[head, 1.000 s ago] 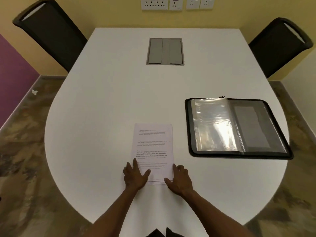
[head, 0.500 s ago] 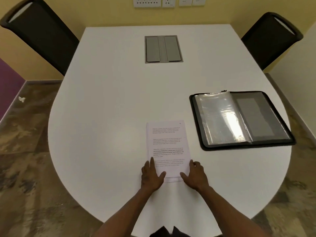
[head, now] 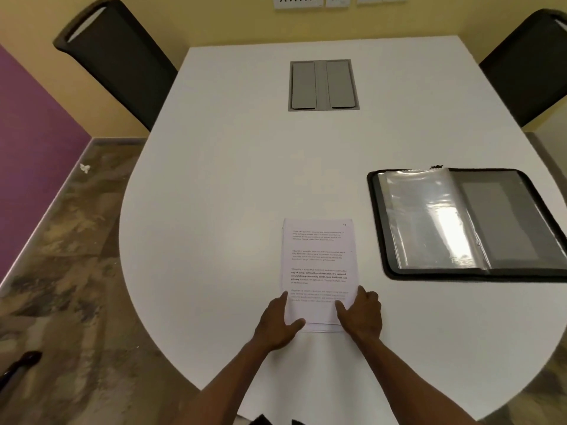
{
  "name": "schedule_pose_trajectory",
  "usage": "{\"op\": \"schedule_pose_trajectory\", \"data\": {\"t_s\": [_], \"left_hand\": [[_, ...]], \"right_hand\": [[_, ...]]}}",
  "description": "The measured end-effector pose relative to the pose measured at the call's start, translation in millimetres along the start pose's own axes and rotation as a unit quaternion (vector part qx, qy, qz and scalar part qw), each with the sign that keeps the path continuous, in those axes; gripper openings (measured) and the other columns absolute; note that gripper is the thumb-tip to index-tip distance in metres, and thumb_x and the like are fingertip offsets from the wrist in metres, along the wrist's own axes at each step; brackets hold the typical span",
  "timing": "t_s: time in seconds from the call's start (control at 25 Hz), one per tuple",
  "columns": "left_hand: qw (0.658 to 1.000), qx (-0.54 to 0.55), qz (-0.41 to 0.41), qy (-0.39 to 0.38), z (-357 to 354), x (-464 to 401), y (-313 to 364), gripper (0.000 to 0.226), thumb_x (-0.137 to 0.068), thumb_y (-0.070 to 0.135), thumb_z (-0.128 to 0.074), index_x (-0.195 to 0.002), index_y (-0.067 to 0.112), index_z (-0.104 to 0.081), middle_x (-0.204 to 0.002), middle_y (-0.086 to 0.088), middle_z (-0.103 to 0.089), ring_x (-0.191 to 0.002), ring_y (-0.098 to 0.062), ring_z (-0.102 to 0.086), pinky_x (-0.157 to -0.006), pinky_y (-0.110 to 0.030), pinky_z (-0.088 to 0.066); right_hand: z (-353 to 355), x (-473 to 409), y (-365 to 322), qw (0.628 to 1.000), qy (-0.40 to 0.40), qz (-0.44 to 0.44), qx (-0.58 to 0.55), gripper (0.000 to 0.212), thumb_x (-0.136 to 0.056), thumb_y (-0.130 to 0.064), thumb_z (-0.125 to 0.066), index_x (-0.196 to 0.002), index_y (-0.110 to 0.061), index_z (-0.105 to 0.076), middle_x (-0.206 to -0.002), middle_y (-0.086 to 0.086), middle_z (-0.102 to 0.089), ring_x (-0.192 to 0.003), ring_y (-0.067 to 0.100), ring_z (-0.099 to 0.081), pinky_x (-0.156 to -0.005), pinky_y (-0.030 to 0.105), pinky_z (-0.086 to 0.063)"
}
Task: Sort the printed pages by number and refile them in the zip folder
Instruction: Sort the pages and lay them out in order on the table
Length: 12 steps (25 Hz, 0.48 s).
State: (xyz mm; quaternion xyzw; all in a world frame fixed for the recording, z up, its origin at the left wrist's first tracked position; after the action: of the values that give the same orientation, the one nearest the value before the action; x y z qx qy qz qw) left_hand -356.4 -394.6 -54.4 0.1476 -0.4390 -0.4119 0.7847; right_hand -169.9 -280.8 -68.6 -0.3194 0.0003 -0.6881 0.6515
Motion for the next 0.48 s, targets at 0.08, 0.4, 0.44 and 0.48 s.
{"op": "schedule_pose_trajectory", "data": {"t_s": [0.08,0.4,0.44,0.48], "left_hand": [[1.000,0.021,0.002,0.012,0.1,1.3,-9.8,0.088,-0.091,0.050,-0.063,-0.158,0.018,-0.015,-0.161,0.000,-0.026,-0.147,-0.018,-0.027,-0.116,-0.030,-0.024],[0.996,0.058,-0.060,-0.030,49.3,-23.8,-55.9,0.074,-0.087,0.040,-0.069,-0.150,0.033,-0.032,-0.128,0.006,-0.055,-0.096,-0.002,-0.057,-0.069,-0.003,-0.040],[0.995,0.049,-0.073,-0.041,58.8,-27.8,-60.8,0.074,-0.088,0.041,-0.069,-0.151,0.032,-0.032,-0.127,0.006,-0.055,-0.095,-0.003,-0.057,-0.070,-0.005,-0.039],[0.995,0.037,-0.087,-0.045,68.4,-33.5,-64.8,0.072,-0.088,0.040,-0.070,-0.150,0.028,-0.035,-0.126,0.006,-0.056,-0.095,-0.004,-0.057,-0.074,-0.009,-0.041]], "right_hand": [[-8.9,9.2,-3.7,1.000,0.004,-0.009,-0.011,0.059,-0.085,-0.039,-0.071,-0.131,-0.010,-0.048,-0.123,0.014,-0.048,-0.114,0.030,-0.050,-0.086,0.037,-0.050],[-28.3,15.1,-40.9,0.993,0.058,-0.105,0.010,0.070,-0.087,-0.040,-0.069,-0.145,-0.010,-0.042,-0.137,0.016,-0.044,-0.125,0.033,-0.045,-0.100,0.043,-0.042],[-29.1,16.4,-46.1,0.990,0.081,-0.117,0.004,0.071,-0.087,-0.040,-0.069,-0.146,-0.010,-0.042,-0.138,0.017,-0.044,-0.126,0.033,-0.045,-0.102,0.044,-0.042],[-30.6,18.1,-50.6,0.987,0.112,-0.112,-0.003,0.071,-0.087,-0.038,-0.070,-0.146,-0.009,-0.043,-0.138,0.018,-0.045,-0.126,0.034,-0.045,-0.102,0.045,-0.041]]}}
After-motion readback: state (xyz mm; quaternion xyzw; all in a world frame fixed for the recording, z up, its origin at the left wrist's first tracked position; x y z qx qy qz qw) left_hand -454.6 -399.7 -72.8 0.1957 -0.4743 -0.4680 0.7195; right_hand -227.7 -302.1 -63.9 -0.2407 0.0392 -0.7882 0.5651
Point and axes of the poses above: each hand's wrist, its own x-axis away from the middle knuckle, its own z-axis out of the back of the hand, y = z × x, the point moved 1 cm from there along -x, towards the middle knuckle
